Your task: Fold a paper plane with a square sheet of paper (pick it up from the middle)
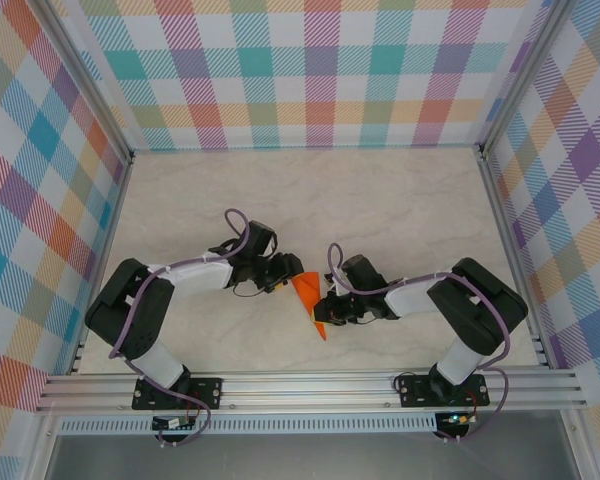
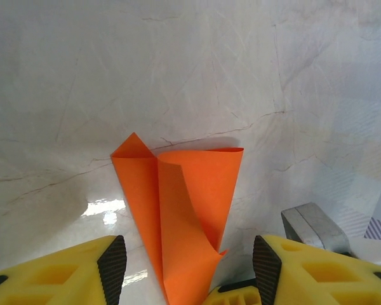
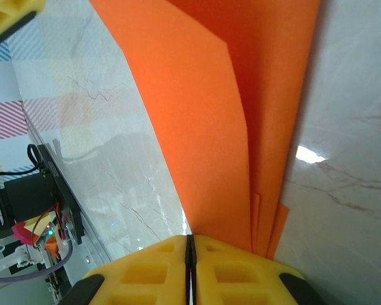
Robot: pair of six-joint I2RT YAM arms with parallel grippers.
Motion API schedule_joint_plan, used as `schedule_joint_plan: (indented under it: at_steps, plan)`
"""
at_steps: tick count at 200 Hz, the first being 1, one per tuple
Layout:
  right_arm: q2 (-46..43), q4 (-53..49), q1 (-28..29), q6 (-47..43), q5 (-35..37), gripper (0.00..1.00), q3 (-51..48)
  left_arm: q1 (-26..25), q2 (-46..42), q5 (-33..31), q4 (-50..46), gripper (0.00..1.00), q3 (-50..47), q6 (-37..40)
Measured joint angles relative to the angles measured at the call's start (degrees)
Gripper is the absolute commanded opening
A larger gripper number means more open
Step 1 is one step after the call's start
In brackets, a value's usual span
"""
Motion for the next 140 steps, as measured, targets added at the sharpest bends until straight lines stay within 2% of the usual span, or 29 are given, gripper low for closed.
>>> schedule_joint_plan:
  at_steps: [37, 71, 96, 140]
  plan:
    - [0.2, -0.1, -0.2, -0.3, -0.3, 0.11, 0.1, 0.0, 0.3, -0.2, -1.4, 0.52, 1.3, -0.9]
    - [0.3, -0.1, -0.4, -0.2, -0.7, 0.11, 0.2, -0.1, -4.2, -0.4, 0.3, 0.26, -2.5, -0.6]
    - [0.4, -0.1, -0.4, -0.2, -0.7, 0.11, 0.2, -0.7, -7.7, 1.0, 5.0, 0.15, -7.7, 1.0]
    - [0.5, 0.0, -0.5, -0.2, -1.0, 0.11, 0.2, -1.7, -6.6, 4.6, 14.7, 0.11, -13.5, 2.5]
